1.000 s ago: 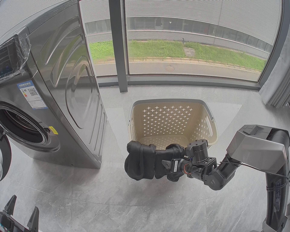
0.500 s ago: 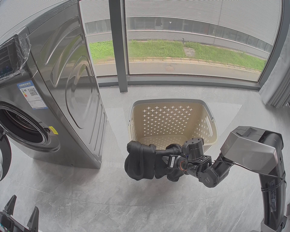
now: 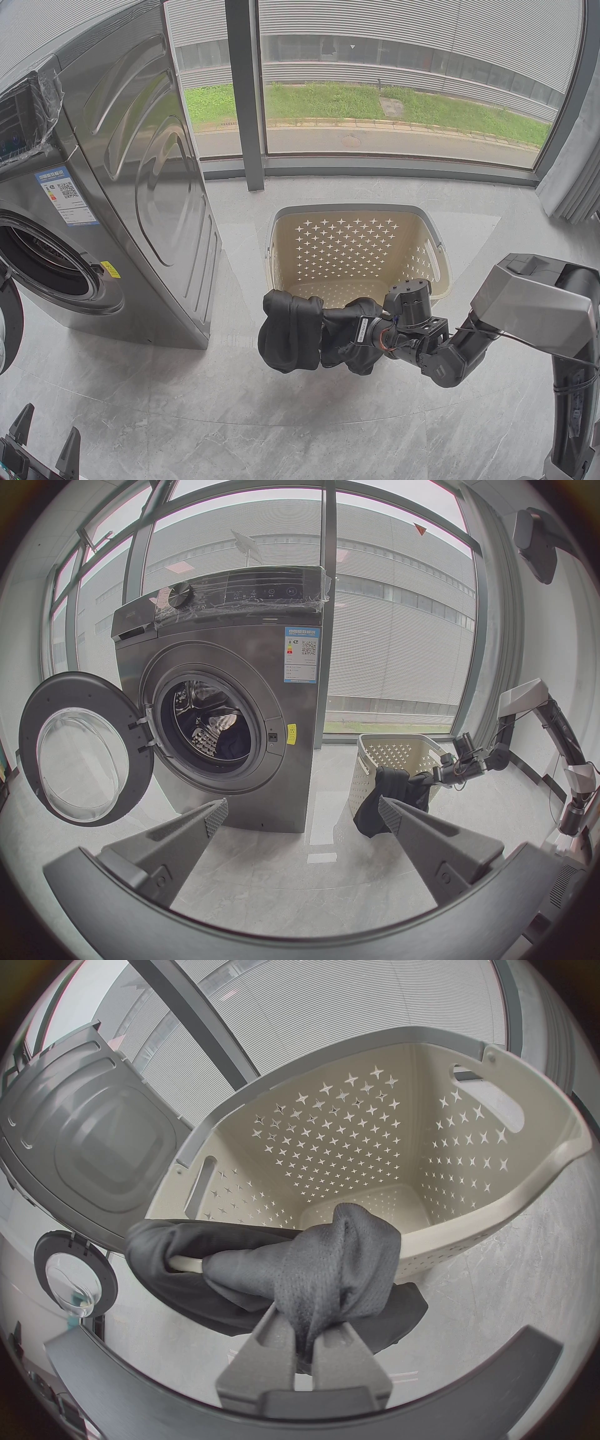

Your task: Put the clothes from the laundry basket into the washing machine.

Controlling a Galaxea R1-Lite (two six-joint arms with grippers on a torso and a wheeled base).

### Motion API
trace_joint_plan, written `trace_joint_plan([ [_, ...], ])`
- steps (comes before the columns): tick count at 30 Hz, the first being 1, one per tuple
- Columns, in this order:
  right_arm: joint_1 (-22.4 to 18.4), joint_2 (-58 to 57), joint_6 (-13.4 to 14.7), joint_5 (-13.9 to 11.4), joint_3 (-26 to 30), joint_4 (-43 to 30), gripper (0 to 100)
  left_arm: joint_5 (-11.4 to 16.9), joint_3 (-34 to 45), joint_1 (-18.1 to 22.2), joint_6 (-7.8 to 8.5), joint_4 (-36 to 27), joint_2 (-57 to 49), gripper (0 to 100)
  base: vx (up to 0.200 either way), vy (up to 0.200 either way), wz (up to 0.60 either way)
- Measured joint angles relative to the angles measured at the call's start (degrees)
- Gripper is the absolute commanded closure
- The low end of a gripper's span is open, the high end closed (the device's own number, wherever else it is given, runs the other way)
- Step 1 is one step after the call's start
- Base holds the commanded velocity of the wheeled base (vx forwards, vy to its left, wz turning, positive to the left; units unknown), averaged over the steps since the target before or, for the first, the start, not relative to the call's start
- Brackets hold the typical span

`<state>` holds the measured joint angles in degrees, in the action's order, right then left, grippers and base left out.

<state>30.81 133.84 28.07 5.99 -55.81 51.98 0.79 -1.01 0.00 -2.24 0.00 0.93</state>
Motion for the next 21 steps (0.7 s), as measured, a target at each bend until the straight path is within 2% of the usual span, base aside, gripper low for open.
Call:
trace_joint_plan([
  [10, 0.6, -13.0, 0.2, -0.1, 9.7, 0.3, 100, -0.6, 0.0, 0.0, -0.11, 0.0, 0.0, 0, 0.000, 0.000, 0.00],
  [17, 3.4, -23.4, -0.1, 0.0, 17.3, 0.3, 100, -0.7, 0.0, 0.0, -0.18, 0.0, 0.0, 0, 0.000, 0.000, 0.00],
  [21, 4.4, -30.4, -1.7, -0.1, 20.1, 0.2, 100, -0.7, 0.0, 0.0, -0.22, 0.0, 0.0, 0, 0.000, 0.000, 0.00],
])
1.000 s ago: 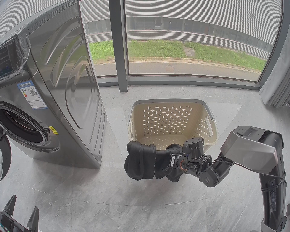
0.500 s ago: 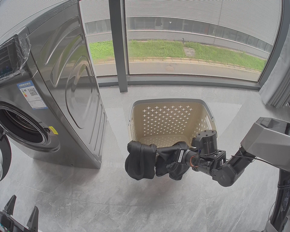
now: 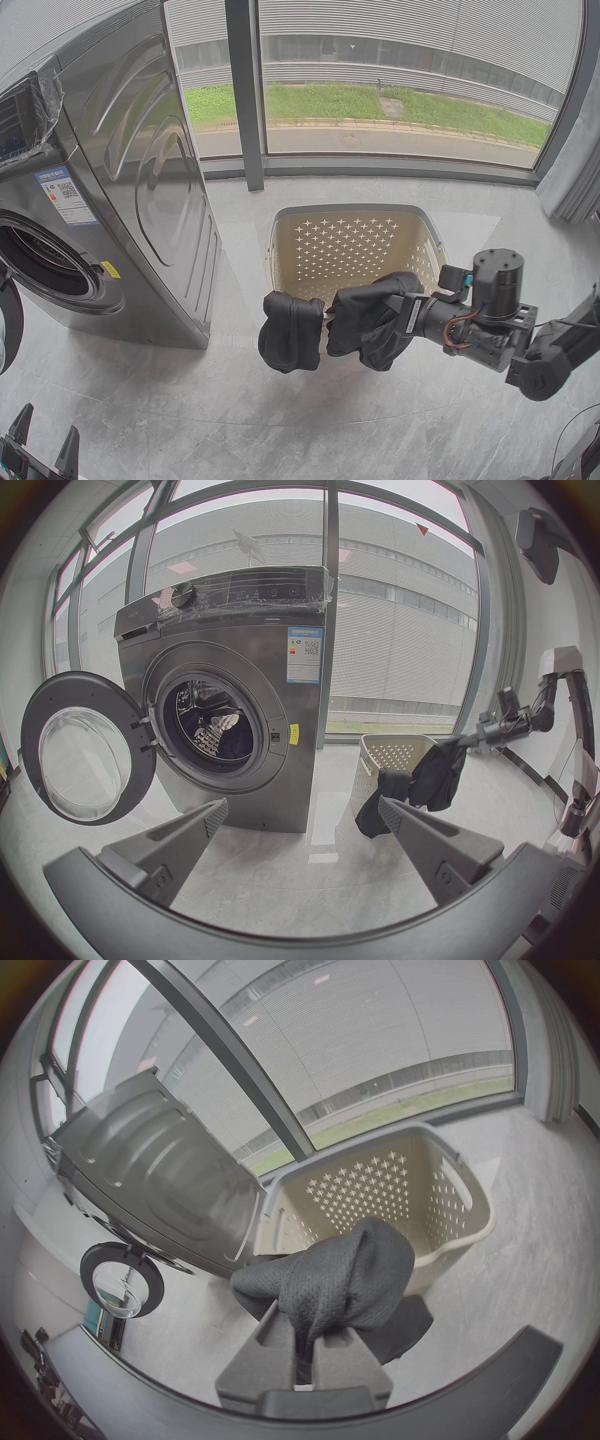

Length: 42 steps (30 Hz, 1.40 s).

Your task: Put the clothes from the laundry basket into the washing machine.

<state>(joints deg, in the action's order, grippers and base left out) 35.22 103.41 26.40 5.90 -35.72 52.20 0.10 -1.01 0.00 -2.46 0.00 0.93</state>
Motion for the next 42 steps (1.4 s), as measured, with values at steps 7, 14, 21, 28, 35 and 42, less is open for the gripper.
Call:
trace_joint_plan([
  [7, 1.2, -15.4, -9.1, -0.7, 3.4, -0.7, 100, 0.0, 0.0, 0.0, 0.00, 0.0, 0.0, 0, 0.000, 0.000, 0.00],
  [14, 2.3, -26.4, -15.5, -1.8, 5.9, -1.0, 100, -0.3, 0.0, 0.0, -0.07, 0.0, 0.0, 0, 0.000, 0.000, 0.00],
  [21, 3.0, -30.3, -15.7, -4.2, 7.5, -0.5, 100, -0.3, 0.0, 0.0, -0.11, 0.0, 0.0, 0, -0.171, 0.000, 0.00],
  [28, 3.3, -31.2, -15.8, -4.4, 7.7, -0.5, 100, -0.3, 0.0, 0.0, -0.11, 0.0, 0.0, 0, 0.000, 0.057, 0.00],
  [35, 3.3, -31.2, -15.9, -4.5, 8.2, -0.3, 100, -0.3, 0.0, 0.0, -0.11, 0.0, 0.0, 0, 0.000, 0.200, 0.00],
  [42, 3.3, -30.6, -15.9, -4.6, 8.2, 0.0, 100, -0.2, 0.0, 0.0, -0.18, 0.0, 0.0, 0, 0.000, 0.200, 0.00],
])
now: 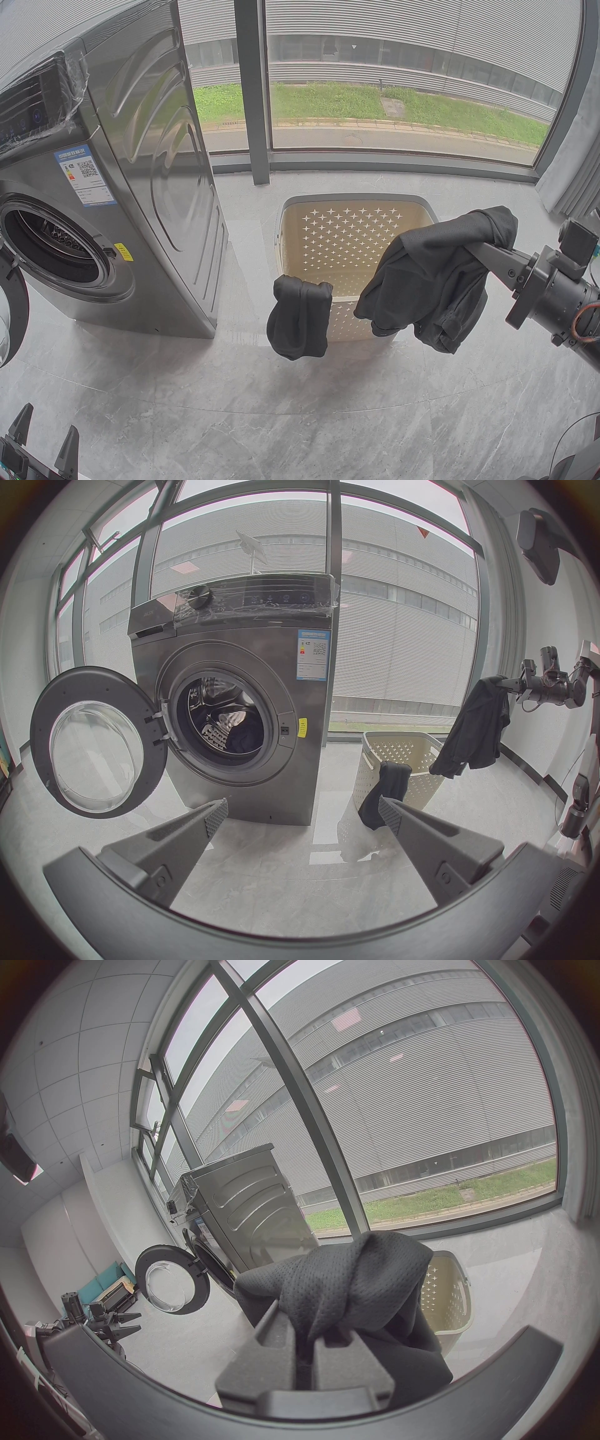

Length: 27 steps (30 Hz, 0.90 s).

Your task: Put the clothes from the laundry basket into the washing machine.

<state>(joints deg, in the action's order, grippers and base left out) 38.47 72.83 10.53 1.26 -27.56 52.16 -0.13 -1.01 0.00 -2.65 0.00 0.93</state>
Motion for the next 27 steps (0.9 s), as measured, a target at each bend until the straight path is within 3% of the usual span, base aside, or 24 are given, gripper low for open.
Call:
trace_joint_plan([
  [27, -0.1, 0.4, 0.0, 0.0, -0.1, 0.9, 100, -0.1, 0.0, 0.0, -0.06, 0.0, 0.0, 0, 0.000, 0.200, 0.00],
])
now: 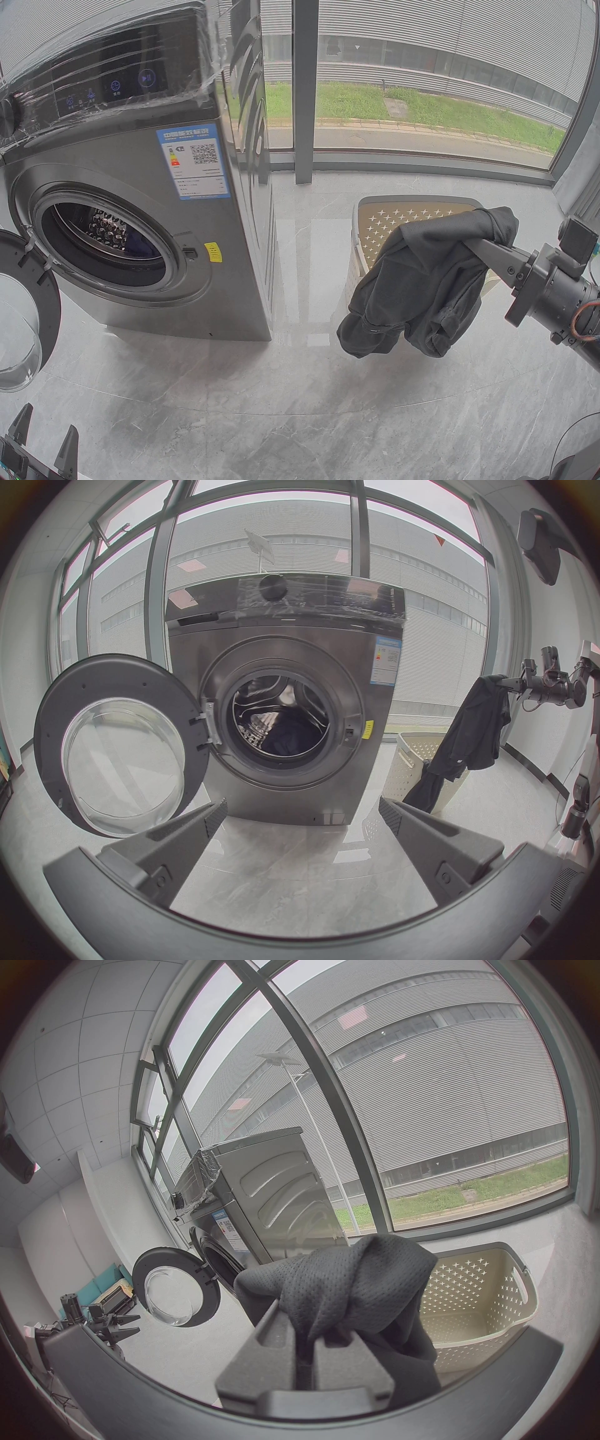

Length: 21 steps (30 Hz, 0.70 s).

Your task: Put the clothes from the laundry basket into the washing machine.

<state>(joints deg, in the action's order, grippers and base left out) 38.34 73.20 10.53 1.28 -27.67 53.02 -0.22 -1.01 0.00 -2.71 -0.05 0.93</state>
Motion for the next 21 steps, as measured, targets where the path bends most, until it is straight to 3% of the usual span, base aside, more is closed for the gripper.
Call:
trace_joint_plan([
  [5, 0.0, -0.1, 0.0, -0.1, 0.0, -0.1, 100, 0.0, 0.0, 0.0, 0.00, 0.0, 0.0, 0, 0.000, 0.200, 0.00],
  [14, 0.0, -0.1, 0.0, -0.1, 0.2, -0.1, 100, 0.0, 0.0, 0.0, 0.00, 0.0, 0.0, 0, 0.000, 0.000, 0.00],
  [21, -0.1, -0.1, 0.1, 0.0, 0.3, -0.1, 100, 0.0, 0.0, 0.0, 0.00, 0.0, 0.0, 0, -0.171, 0.000, 0.00],
])
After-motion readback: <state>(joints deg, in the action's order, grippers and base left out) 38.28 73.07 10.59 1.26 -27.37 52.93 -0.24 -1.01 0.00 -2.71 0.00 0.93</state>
